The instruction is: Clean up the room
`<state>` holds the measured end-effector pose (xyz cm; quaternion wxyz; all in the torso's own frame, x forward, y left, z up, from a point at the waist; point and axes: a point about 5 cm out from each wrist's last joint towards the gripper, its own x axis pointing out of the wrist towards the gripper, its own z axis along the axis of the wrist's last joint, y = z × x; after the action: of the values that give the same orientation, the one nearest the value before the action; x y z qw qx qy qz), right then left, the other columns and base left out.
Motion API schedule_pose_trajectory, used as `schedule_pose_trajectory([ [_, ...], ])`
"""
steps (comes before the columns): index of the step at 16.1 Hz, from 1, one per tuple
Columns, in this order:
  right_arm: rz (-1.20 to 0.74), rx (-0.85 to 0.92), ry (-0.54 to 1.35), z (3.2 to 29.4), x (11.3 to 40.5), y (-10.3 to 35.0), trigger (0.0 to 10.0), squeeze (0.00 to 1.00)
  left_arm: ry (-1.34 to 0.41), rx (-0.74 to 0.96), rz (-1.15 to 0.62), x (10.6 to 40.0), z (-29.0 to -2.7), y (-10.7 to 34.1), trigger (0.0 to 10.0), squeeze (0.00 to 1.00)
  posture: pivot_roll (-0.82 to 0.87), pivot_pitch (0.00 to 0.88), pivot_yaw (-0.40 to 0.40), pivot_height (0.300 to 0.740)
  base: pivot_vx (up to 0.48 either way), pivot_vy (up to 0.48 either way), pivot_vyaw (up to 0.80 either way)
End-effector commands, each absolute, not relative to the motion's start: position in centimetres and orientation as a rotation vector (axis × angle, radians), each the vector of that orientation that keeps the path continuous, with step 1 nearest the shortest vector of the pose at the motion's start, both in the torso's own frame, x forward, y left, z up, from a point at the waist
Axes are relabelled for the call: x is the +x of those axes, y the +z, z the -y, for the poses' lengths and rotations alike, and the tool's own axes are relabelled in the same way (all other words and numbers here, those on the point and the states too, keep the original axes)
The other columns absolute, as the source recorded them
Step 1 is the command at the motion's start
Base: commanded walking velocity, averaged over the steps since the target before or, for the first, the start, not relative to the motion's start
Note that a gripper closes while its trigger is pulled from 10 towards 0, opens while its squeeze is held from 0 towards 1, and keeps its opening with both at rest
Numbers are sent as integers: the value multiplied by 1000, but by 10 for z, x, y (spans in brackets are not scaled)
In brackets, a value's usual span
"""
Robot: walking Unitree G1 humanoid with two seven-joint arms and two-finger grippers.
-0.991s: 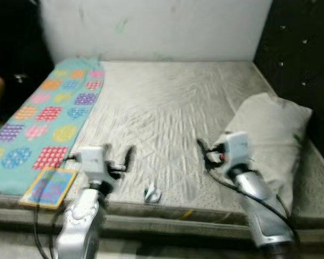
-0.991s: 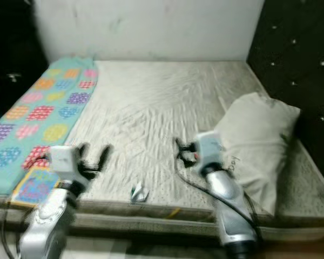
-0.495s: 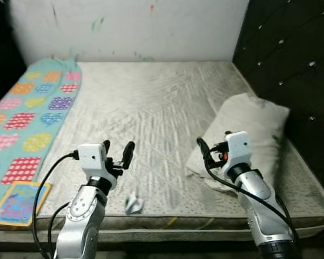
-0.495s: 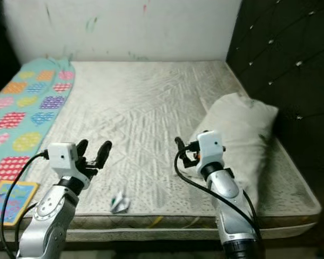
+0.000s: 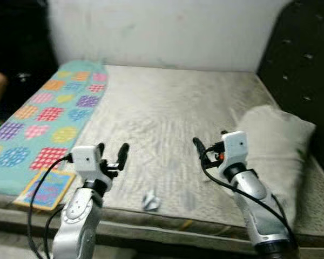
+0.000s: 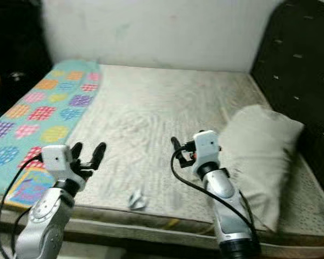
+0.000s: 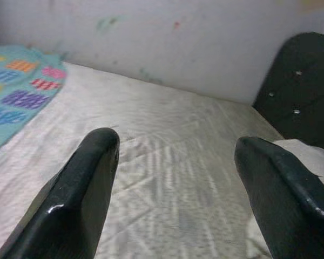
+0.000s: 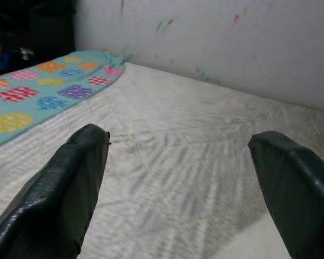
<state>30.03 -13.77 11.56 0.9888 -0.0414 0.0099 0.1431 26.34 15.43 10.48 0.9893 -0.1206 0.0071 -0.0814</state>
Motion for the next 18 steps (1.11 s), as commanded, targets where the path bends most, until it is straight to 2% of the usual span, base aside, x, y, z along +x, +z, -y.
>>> schedule_pose_trajectory([
  [1,-8,-90,285,137,302,118,10000,0,-165,-240,-22,264,-155,104,10000,0,17,4,-14,740,0,480,0],
  [8,-10,-99,293,137,302,117,10000,0,-169,-248,-14,264,-154,104,10000,0,16,6,-17,740,0,444,0],
  [13,-7,-101,291,138,302,117,10000,0,-202,-274,24,263,-152,110,10000,0,10,5,-13,740,0,0,0],
  [18,-6,-102,291,139,302,116,10000,0,-216,-284,29,262,-151,110,10000,0,12,1,-13,740,348,0,0],
])
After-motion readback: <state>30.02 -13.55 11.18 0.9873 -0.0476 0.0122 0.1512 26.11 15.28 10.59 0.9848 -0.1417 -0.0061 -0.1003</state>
